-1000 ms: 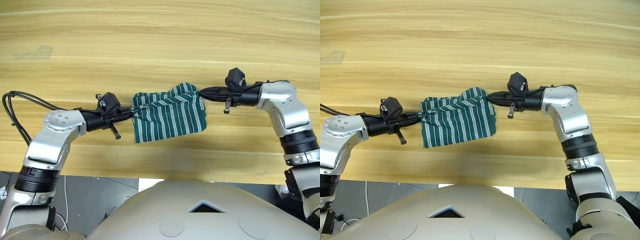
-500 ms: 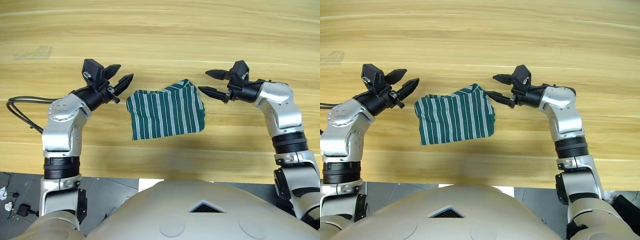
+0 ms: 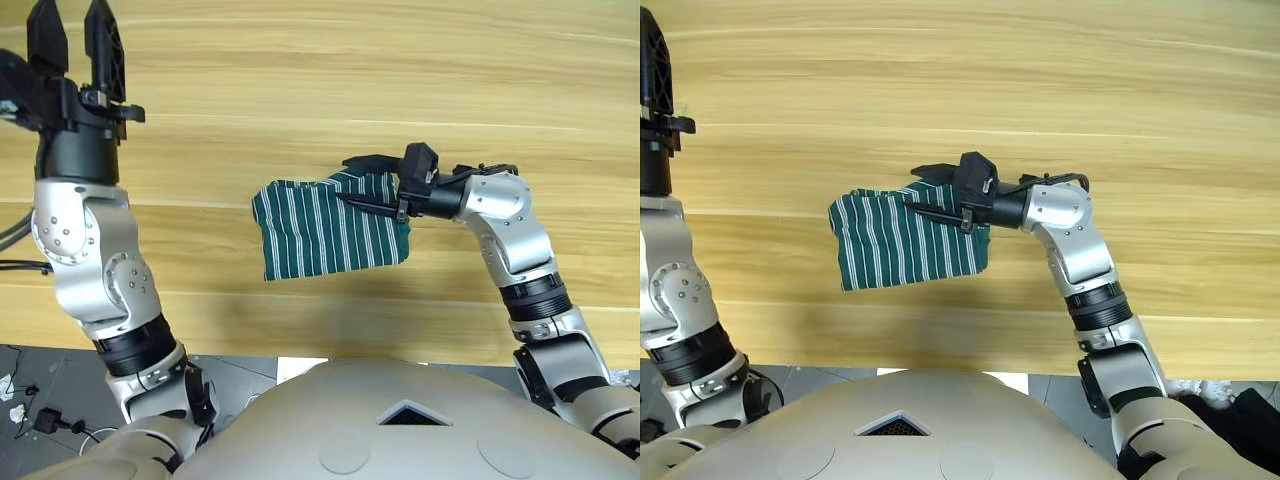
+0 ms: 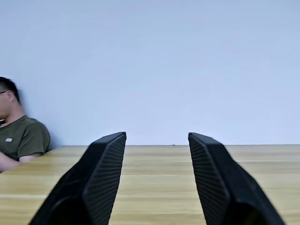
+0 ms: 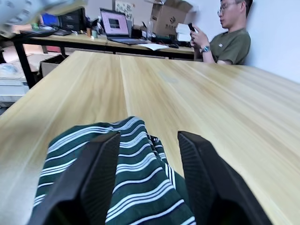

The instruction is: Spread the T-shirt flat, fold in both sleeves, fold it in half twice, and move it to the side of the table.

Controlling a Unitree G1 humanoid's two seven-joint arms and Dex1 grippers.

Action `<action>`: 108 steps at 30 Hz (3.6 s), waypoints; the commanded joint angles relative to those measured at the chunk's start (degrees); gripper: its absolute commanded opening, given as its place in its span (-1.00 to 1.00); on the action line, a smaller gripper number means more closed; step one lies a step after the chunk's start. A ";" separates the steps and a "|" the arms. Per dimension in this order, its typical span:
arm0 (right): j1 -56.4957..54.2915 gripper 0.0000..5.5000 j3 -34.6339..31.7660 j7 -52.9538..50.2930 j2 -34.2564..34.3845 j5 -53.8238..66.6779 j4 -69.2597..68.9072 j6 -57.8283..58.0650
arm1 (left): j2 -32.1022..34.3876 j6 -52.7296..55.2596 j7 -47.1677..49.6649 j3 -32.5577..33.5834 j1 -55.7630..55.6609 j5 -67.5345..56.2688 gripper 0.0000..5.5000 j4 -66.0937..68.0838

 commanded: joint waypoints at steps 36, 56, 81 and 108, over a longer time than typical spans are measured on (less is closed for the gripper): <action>-12.28 -0.99 -17.54 -32.44 -17.47 -11.10 71.85 -2.90 | -5.70 -5.12 2.41 -4.94 11.24 4.98 -0.11 -2.32; -7.77 -0.99 -34.66 -48.12 -6.70 2.25 20.40 -7.07 | -10.13 -12.88 3.62 -12.10 6.40 11.20 -0.11 3.81; 0.62 -0.50 -20.24 -46.20 14.39 -10.92 23.84 -48.07 | -12.33 -39.02 13.37 -19.71 -0.67 33.10 -0.11 27.96; 0.29 -0.17 -20.49 -46.93 14.37 -11.75 25.04 -48.35 | -12.33 -41.14 14.67 -19.48 -1.80 32.68 -0.11 30.70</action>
